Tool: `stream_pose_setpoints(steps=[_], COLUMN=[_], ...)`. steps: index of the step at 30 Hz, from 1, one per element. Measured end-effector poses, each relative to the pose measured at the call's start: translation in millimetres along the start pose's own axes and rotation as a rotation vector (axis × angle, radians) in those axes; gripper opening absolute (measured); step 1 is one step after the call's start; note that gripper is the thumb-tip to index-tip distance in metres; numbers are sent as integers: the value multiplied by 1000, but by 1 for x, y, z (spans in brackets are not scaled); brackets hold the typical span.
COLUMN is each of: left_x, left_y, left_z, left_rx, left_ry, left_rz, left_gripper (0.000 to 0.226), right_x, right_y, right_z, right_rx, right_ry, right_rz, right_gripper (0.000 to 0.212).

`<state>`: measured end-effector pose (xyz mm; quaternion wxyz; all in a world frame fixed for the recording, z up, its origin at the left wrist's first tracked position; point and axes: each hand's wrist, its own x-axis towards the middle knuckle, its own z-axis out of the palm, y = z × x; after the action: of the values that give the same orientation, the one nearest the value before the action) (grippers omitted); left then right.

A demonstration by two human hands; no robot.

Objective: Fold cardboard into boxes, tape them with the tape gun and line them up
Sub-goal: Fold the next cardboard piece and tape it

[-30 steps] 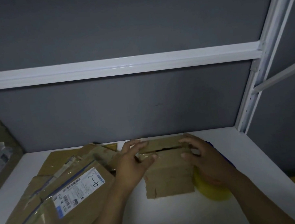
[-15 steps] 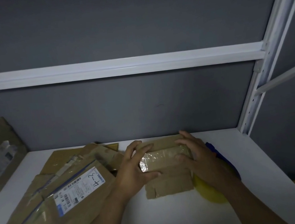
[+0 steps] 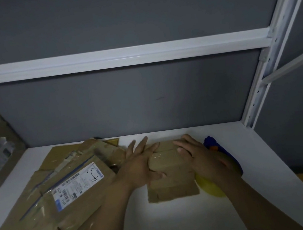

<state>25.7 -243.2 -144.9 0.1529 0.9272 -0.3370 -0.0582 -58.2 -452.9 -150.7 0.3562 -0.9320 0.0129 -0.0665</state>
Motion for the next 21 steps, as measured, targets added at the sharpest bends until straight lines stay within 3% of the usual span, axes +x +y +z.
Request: stream_pose_setpoints(steps=[4, 7, 9, 11, 13, 15, 17, 21], left_x=[6, 9, 15, 22, 28, 31, 31, 29], left_y=[18, 28, 23, 14, 11, 8, 8, 13], left_z=[7, 22, 26, 30, 31, 33, 33, 33], left_rx=[388, 326, 314, 314, 298, 277, 274, 266], left_ry=[123, 139, 123, 119, 149, 174, 217, 245], left_rz=[123, 192, 195, 210, 249, 288, 313, 243], left_gripper=[98, 84, 85, 84, 84, 84, 82, 79], right_x=[4, -6, -17, -30, -43, -51, -51, -52], right_y=[-2, -1, 9, 33, 55, 71, 79, 78], right_z=[-7, -17, -25, -34, -41, -40, -36, -35], right_rx=[76, -3, -96, -196, -294, -283, -251, -300], right_ry=[-107, -137, 61, 234, 144, 45, 90, 191], right_rz=[97, 101, 123, 261, 495, 627, 624, 585], right_gripper=[41, 46, 49, 54, 58, 43, 31, 28])
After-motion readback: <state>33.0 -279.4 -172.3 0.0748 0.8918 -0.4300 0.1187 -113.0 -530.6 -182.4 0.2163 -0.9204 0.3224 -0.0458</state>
